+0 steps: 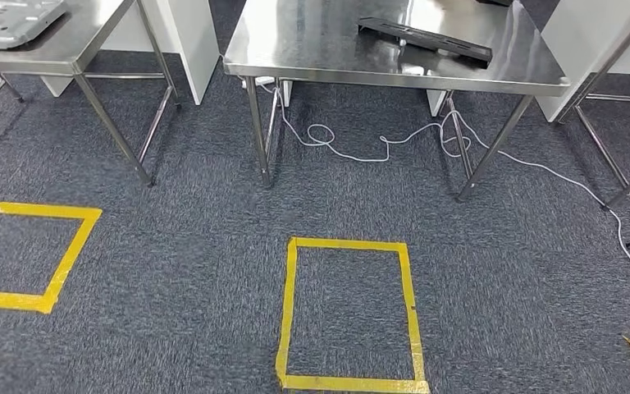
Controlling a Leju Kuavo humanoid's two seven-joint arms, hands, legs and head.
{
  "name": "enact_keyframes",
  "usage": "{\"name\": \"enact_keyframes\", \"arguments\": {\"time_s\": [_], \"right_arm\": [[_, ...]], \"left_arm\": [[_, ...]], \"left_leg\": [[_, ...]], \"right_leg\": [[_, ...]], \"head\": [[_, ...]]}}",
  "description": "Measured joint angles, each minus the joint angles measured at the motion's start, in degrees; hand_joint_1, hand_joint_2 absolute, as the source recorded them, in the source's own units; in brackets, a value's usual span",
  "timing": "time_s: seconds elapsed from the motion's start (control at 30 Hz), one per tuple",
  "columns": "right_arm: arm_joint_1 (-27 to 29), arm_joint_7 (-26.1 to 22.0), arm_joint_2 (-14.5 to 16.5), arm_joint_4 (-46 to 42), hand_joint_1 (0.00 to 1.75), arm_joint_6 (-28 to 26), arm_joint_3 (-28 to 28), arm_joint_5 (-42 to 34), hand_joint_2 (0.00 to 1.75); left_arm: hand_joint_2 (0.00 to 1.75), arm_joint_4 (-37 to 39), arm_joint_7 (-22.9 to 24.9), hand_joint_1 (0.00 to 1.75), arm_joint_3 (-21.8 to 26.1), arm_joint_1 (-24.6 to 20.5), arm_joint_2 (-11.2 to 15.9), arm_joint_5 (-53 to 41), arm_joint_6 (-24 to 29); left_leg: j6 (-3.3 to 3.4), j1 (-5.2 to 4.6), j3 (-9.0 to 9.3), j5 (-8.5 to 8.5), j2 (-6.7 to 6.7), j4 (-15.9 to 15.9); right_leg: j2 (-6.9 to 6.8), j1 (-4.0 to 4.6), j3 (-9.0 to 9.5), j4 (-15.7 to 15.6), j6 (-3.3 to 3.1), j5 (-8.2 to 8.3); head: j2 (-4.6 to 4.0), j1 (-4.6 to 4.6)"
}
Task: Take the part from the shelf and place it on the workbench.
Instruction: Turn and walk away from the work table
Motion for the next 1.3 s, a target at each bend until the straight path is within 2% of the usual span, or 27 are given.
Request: {"name": "enact_keyframes", "arguments": {"time_s": [0.03, 0.07, 0.1, 0.17, 0.23, 0.3, 0.33, 0.37, 0.43, 0.47, 0.5, 0.53, 0.57, 0.63, 0.67, 0.7, 0.8, 0.87, 0.93, 1.0, 1.03, 1.07, 1.1, 1.17, 1.2, 1.23, 1.3], "right_arm": [[0.0, 0.0, 0.0, 0.0, 0.00, 0.0, 0.0, 0.0, 0.00], [0.0, 0.0, 0.0, 0.0, 0.00, 0.0, 0.0, 0.0, 0.00], [-0.1, 0.0, 0.0, 0.0, 0.00, 0.0, 0.0, 0.0, 0.00], [-0.3, -0.1, -0.1, 0.0, 0.00, 0.0, 0.0, 0.0, 0.00], [-0.5, -0.3, -0.1, 0.0, 0.00, 0.2, 0.0, 0.0, 0.00], [-0.5, -0.5, -0.1, 0.0, 0.00, 0.5, 0.0, 0.0, 0.00], [-0.5, -0.6, 0.0, 0.0, 0.00, 0.6, 0.0, 0.0, 0.00], [-0.4, -0.7, 0.1, 0.0, 0.00, 0.8, 0.0, 0.0, 0.00], [-0.4, -1.2, 0.1, 0.0, 0.00, 1.1, 0.0, 0.1, 0.00], [-0.4, -1.4, 0.1, 0.0, 0.00, 1.2, 0.0, 0.1, 0.00], [-0.4, -1.6, 0.1, 0.0, 0.00, 1.3, 0.0, 0.2, 0.00], [-0.4, -1.8, 0.1, 0.0, 0.00, 1.4, 0.0, 0.1, 0.00], [-0.4, -2.0, 0.1, 0.0, 0.00, 1.5, 0.0, 0.1, 0.00], [-0.4, -2.6, 0.1, 0.0, 0.00, 1.7, 0.0, 0.0, 0.00], [-0.5, -2.9, 0.2, 0.0, 0.00, 1.8, 0.0, 0.0, 0.00], [-0.6, -3.1, 0.3, 0.0, 0.00, 1.8, 0.0, 0.0, 0.00], [-0.8, -3.5, 0.5, 0.0, 0.00, 2.1, 0.0, 0.0, 0.00], [-0.8, -3.6, 0.6, 0.0, 0.00, 2.2, 0.0, 0.0, 0.00], [-0.9, -3.7, 0.5, 0.0, 0.00, 2.2, 0.1, 0.1, 0.00], [-1.0, -3.7, 0.5, 0.0, 0.00, 2.3, 0.1, 0.1, 0.00], [-1.0, -3.7, 0.5, 0.0, 0.00, 2.4, 0.1, 0.1, 0.00], [-1.0, -3.7, 0.5, 0.0, 0.00, 2.5, 0.1, 0.0, 0.00], [-1.0, -3.8, 0.4, 0.0, 0.00, 2.6, 0.1, -0.1, 0.00], [-1.1, -4.0, 0.3, 0.0, 0.00, 2.8, 0.1, -0.3, 0.00], [-1.2, -4.1, 0.3, 0.0, 0.00, 2.8, 0.1, -0.3, 0.00], [-1.4, -4.2, 0.3, 0.0, 0.00, 2.9, 0.1, -0.4, 0.00], [-1.4, -4.3, 0.3, 0.0, 0.00, 2.9, 0.1, -0.4, 0.00]], "left_arm": [[0.00, 0.0, 0.0, 0.00, 0.0, 0.0, 0.0, 0.0, 0.0], [0.00, 0.0, 0.0, 0.00, 0.0, 0.0, 0.0, 0.0, -0.1], [0.00, 0.0, 0.0, 0.00, 0.0, 0.0, -0.1, 0.0, -0.1], [0.00, 0.0, 0.0, 0.00, 0.0, 0.0, -0.1, -0.1, -0.1], [0.00, 0.0, -0.1, 0.00, 0.0, 0.0, -0.1, -0.2, -0.1], [0.00, 0.0, -0.3, 0.00, 0.0, 0.0, 0.0, -0.3, 0.0], [0.00, 0.0, -0.4, 0.00, 0.0, 0.1, 0.0, -0.3, 0.0], [0.00, 0.0, -0.6, 0.00, 0.0, 0.1, 0.0, -0.3, 0.0], [0.00, 0.0, -0.8, 0.00, 0.0, 0.1, 0.1, -0.4, 0.0], [0.00, 0.0, -0.9, 0.00, -0.1, 0.2, 0.1, -0.4, 0.0], [0.00, 0.0, -1.0, 0.00, -0.1, 0.2, 0.1, -0.6, 0.0], [0.00, 0.0, -1.2, 0.00, -0.1, 0.2, 0.1, -0.8, -0.1], [0.00, 0.0, -1.3, 0.00, -0.3, 0.2, 0.2, -1.0, -0.3], [0.00, 0.0, -1.7, 0.00, -0.7, 0.1, 0.4, -1.5, -0.7], [0.00, 0.0, -1.8, 0.00, -0.9, 0.1, 0.5, -1.6, -0.8], [0.00, 0.0, -1.9, 0.00, -1.0, 0.1, 0.6, -1.6, -0.8], [0.00, 0.0, -1.9, 0.00, -1.3, 0.2, 0.7, -1.6, -0.8], [0.00, 0.0, -1.9, 0.00, -1.4, 0.1, 0.7, -1.5, -0.6], [0.00, 0.0, -1.9, 0.00, -1.4, 0.0, 0.7, -1.5, -0.6], [0.00, 0.0, -1.8, 0.00, -1.5, 0.0, 0.7, -1.4, -0.5], [0.00, 0.0, -1.8, 0.00, -1.5, 0.0, 0.7, -1.4, -0.5], [0.00, 0.0, -1.8, 0.00, -1.5, 0.0, 0.7, -1.4, -0.5], [0.00, 0.0, -1.8, 0.00, -1.5, 0.0, 0.7, -1.4, -0.5], [0.00, 0.0, -1.8, 0.00, -1.5, 0.0, 0.6, -1.4, -0.6], [0.00, 0.0, -1.9, 0.00, -1.5, 0.0, 0.6, -1.4, -0.6], [0.00, 0.0, -1.9, 0.00, -1.5, 0.0, 0.6, -1.5, -0.6], [0.00, 0.0, -1.9, 0.00, -1.6, 0.0, 0.7, -1.5, -0.6]], "left_leg": [[-0.04, -0.14, -0.67, 0.53, 0.00, 0.0], [-0.13, -0.27, -1.31, 1.07, -0.03, 0.0], [-0.29, -0.36, -1.84, 1.57, -0.06, 0.1], [-0.80, -0.67, -2.60, 2.44, -0.08, 0.3], [-1.40, -0.85, -2.87, 3.14, 0.06, 0.5], [-2.03, -0.68, -3.13, 3.44, 0.10, 0.7], [-2.34, -0.51, -3.51, 2.48, 0.04, 1.5], [-2.70, -0.30, -4.18, 0.53, -0.04, 3.4], [-3.41, 0.12, -6.11, -5.07, -0.14, 9.9], [-3.74, 0.29, -6.92, -7.15, -0.14, 13.5], [-4.00, 0.46, -7.10, -8.03, -0.14, 15.9], [-4.16, 0.61, -6.56, -7.89, -0.12, 16.6], [-4.21, 0.75, -4.74, -6.68, -0.11, 14.8], [-3.88, 0.84, 0.62, -4.31, -0.19, 7.1], [-3.56, 0.75, 2.74, -3.60, -0.26, 3.7], [-3.25, 0.59, 3.77, -3.52, -0.33, 1.8], [-2.41, 0.13, 3.49, -3.28, -0.36, 1.0], [-1.45, 0.32, 3.33, -2.25, -0.16, 0.0], [-0.53, 0.54, 2.72, -0.93, 0.07, -0.9], [-0.19, 0.38, 1.50, 0.01, 0.14, -0.9], [-0.25, 0.36, 0.86, 0.45, 0.15, -0.9], [-0.39, 0.37, 0.29, 0.87, 0.17, -0.8], [-0.62, 0.41, -0.22, 1.27, 0.16, -0.8], [-1.26, 0.45, -1.07, 1.94, 0.15, -0.5], [-1.63, 0.37, -1.42, 2.09, 0.17, -0.2], [-2.05, 0.28, -1.68, 2.24, 0.21, 0.1], [-2.93, 0.35, -1.94, 2.62, 0.28, 0.3]], "right_leg": [[0.01, 0.05, 0.76, -0.1, 0.44, 0.56], [0.01, 0.12, 2.74, -2.4, 0.88, 1.80], [0.00, 0.19, 5.59, -6.3, 1.08, 2.98], [0.02, 0.61, 11.70, -14.9, 0.77, 4.08], [0.11, 1.09, 13.71, -18.6, 0.15, 3.98], [0.05, 0.64, 12.85, -18.7, -0.63, 4.51], [-0.03, 0.32, 12.55, -18.7, -1.23, 4.95], [-0.13, 0.02, 12.17, -18.8, -1.87, 5.45], [-0.26, 0.10, 11.19, -18.7, -2.67, 6.37], [-0.30, 0.22, 10.66, -18.6, -2.75, 6.77], [-0.32, 0.28, 10.18, -18.4, -2.69, 7.12], [-0.33, 0.32, 9.72, -18.2, -2.58, 7.38], [-0.30, 0.32, 9.27, -17.8, -2.44, 7.58], [-0.25, 0.35, 8.43, -17.0, -2.15, 7.81], [-0.24, 0.40, 8.04, -16.7, -1.88, 7.97], [-0.26, 0.46, 7.75, -16.5, -1.58, 8.16], [-0.26, 0.50, 7.32, -16.6, -0.55, 8.83], [-0.23, 0.63, 6.70, -16.0, -0.09, 8.46], [-0.08, 0.63, 4.42, -11.7, -0.39, 5.67], [0.04, 0.30, 1.04, -4.1, -0.65, 1.92], [0.06, 0.10, -0.01, -1.3, -0.39, 0.84], [0.06, -0.11, 0.06, -0.5, 0.13, 0.65], [0.05, -0.30, 1.33, -2.0, 0.79, 1.27], [0.02, -0.80, 6.59, -10.3, 1.99, 3.50], [0.10, -0.84, 8.67, -14.1, 2.12, 4.42], [0.18, -0.84, 9.94, -16.5, 1.92, 5.00], [0.38, -0.40, 9.92, -17.2, 0.91, 5.60]], "head": [[0.00, 0.08], [0.00, 0.10], [0.00, 0.12], [0.00, 0.08], [0.01, -0.04], [0.01, -0.18], [0.01, -0.26], [0.00, -0.36], [0.00, -0.50], [0.00, -0.52], [0.00, -0.52], [0.00, -0.53], [0.00, -0.54], [0.00, -0.56], [0.00, -0.53], [0.00, -0.50], [0.00, -0.53], [0.00, -0.47], [0.00, -0.25], [0.00, -0.08], [0.00, -0.06], [0.00, -0.04], [0.00, 0.00], [0.00, 0.09], [0.00, 0.14], [0.00, 0.01], [0.00, -0.27]]}}
